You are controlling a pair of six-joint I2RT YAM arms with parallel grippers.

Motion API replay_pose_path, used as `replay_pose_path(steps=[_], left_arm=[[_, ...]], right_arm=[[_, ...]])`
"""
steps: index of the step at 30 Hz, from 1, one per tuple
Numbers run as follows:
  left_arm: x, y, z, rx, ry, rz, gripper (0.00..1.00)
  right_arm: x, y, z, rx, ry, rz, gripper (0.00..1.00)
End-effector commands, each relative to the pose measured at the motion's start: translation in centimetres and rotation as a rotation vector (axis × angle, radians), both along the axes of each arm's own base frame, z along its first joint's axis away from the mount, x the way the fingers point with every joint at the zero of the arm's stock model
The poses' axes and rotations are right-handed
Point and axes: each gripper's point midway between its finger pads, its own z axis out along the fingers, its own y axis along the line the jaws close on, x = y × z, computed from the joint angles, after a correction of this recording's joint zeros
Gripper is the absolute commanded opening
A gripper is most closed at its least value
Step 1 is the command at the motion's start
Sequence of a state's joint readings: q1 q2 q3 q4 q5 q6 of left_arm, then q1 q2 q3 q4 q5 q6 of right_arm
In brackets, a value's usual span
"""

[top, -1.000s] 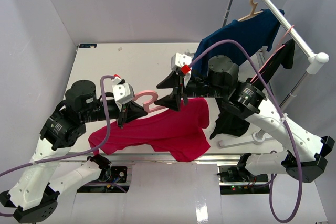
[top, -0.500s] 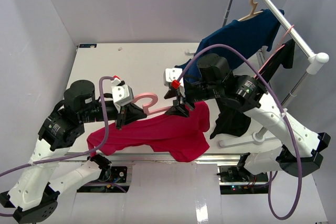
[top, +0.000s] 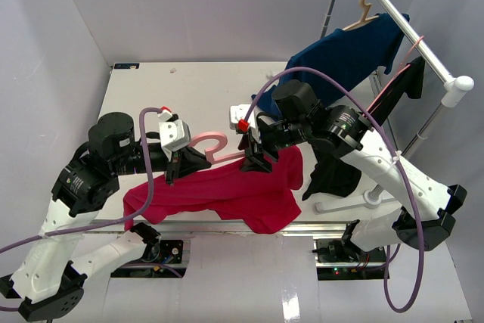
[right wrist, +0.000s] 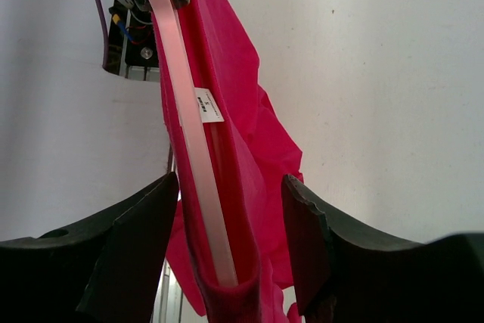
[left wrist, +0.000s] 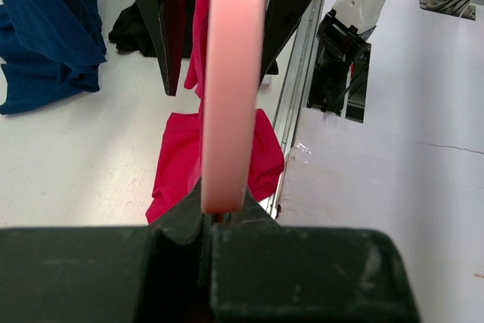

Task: Place the t-shirt on the hanger
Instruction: Place the hanger at the clothesline.

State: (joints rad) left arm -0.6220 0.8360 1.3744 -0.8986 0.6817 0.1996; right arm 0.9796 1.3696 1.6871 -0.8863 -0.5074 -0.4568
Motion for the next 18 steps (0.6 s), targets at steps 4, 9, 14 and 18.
replay_pose_path(steps=[4, 9, 14, 18], left_arm=[[-0.1, -0.2, 1.0, -0.039, -0.055, -0.018, 0.00], [0.1, -0.4, 1.0, -0.039, -0.052, -0.022, 0.00], [1.2, -0.1, 1.5, -0.058, -0.048, 0.056, 0.21], [2.4, 0.2, 2.5, -0.074, -0.053, 0.137, 0.61]], right_arm=[[0.0, 0.1, 0.8, 0.020, 0.000, -0.002, 0.31], [0.5, -0.2, 1.1, 0.023, -0.008, -0.050, 0.08], [1.3, -0.6, 1.4, 0.046, 0.009, -0.151, 0.08], [2.4, -0.8, 0.8, 0.056, 0.028, -0.258, 0.08]])
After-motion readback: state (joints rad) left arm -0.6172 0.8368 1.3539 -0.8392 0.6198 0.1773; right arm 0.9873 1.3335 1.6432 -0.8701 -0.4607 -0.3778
